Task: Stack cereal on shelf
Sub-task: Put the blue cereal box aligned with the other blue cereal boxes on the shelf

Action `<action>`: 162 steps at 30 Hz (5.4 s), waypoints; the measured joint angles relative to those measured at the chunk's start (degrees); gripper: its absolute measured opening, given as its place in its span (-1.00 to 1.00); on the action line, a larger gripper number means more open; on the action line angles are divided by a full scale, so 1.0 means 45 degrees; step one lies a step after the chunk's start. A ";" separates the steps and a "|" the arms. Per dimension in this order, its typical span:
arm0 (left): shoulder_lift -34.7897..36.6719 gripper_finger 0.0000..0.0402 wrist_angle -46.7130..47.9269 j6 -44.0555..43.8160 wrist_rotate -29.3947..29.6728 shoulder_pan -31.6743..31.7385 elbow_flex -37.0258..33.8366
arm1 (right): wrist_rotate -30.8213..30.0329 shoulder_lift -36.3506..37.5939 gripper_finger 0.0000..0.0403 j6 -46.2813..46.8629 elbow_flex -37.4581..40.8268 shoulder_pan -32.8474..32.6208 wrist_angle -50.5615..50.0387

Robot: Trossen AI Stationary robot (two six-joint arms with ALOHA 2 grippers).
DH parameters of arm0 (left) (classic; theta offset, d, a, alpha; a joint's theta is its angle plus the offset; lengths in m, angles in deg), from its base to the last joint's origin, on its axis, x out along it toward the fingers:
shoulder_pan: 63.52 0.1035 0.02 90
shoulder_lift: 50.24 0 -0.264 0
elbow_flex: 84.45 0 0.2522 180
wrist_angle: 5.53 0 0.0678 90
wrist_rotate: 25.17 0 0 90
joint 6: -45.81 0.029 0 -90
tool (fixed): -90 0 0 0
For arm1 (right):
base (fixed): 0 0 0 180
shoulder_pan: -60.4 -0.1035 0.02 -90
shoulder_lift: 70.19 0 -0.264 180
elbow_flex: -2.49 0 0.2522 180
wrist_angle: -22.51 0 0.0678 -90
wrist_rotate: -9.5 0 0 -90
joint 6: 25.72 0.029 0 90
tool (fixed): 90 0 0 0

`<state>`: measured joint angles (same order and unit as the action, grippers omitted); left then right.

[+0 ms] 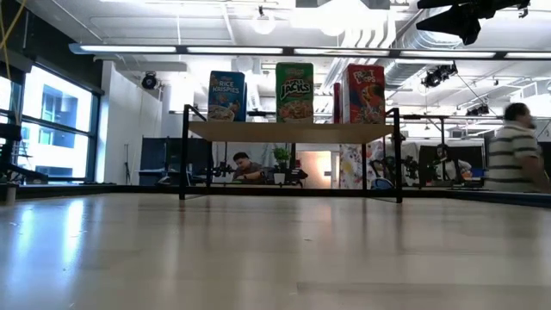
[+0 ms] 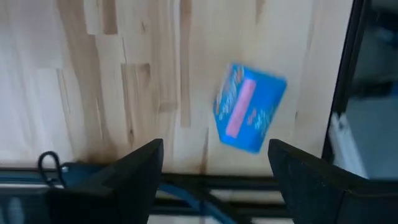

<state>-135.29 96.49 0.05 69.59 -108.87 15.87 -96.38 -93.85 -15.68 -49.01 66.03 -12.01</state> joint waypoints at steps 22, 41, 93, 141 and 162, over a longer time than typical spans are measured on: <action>0.0605 0.41 -0.3146 0.0520 0.1750 -0.3219 -0.3055 | -0.0002 0.0000 0.20 0.0000 0.0000 0.0004 0.0000; 0.0627 0.41 -0.7131 0.1102 0.1889 -0.3160 -0.5960 | -0.0003 0.0000 0.20 0.0000 0.0000 0.0004 0.0000; 0.3366 -0.34 -0.3820 0.6006 -0.0519 0.3382 -0.4608 | -0.0002 0.0000 0.20 0.0000 0.0000 0.0004 0.0000; -0.2476 -0.34 -0.3281 1.6134 0.0741 1.4845 0.3760 | 0.0000 0.0000 0.20 0.0000 0.0000 0.0000 0.0000; -0.2633 -0.34 -0.3082 1.6099 0.0379 1.5588 0.3774 | -0.0003 0.0000 0.20 0.0002 0.0002 0.0002 0.0000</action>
<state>-147.14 82.62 72.50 71.29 -38.73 32.85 -96.39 -93.85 -15.67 -49.00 66.04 -12.01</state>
